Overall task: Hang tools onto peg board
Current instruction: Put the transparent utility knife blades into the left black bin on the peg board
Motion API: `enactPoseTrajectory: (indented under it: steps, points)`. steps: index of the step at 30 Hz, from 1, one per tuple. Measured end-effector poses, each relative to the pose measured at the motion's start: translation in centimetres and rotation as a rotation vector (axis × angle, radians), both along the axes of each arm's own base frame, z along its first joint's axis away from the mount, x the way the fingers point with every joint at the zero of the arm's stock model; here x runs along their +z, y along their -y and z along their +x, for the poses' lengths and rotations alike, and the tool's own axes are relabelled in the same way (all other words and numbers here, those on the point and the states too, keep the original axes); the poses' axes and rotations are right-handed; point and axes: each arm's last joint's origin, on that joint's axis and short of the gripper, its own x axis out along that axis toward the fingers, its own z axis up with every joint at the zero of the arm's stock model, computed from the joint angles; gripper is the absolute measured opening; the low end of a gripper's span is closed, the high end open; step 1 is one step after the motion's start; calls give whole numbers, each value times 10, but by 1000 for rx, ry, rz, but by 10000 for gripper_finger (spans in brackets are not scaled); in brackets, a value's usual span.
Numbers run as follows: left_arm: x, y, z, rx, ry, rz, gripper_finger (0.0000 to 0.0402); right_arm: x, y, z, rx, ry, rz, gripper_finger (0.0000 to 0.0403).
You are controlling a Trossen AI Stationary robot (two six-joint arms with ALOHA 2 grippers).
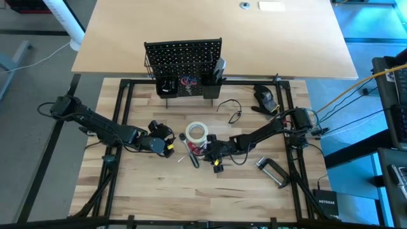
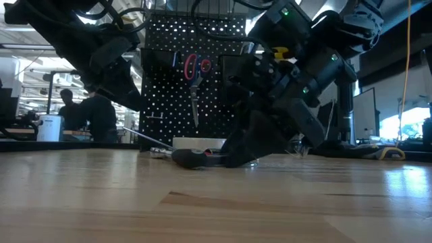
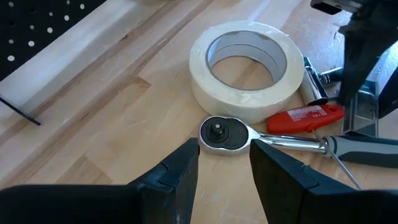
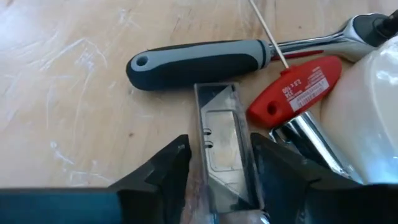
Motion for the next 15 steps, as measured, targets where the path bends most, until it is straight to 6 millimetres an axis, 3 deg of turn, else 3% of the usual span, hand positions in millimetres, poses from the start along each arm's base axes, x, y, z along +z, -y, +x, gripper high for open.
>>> enactPoseTrajectory:
  steps: [5, 15]
  points:
    - [0, 0, 0, 16, 15, -16, 135, 3, -1, 4, 3, -32, -4, 113]
    - [3, 1, 3, -28, 18, 19, 135, 33, -2, 3, -43, -24, -22, 122]
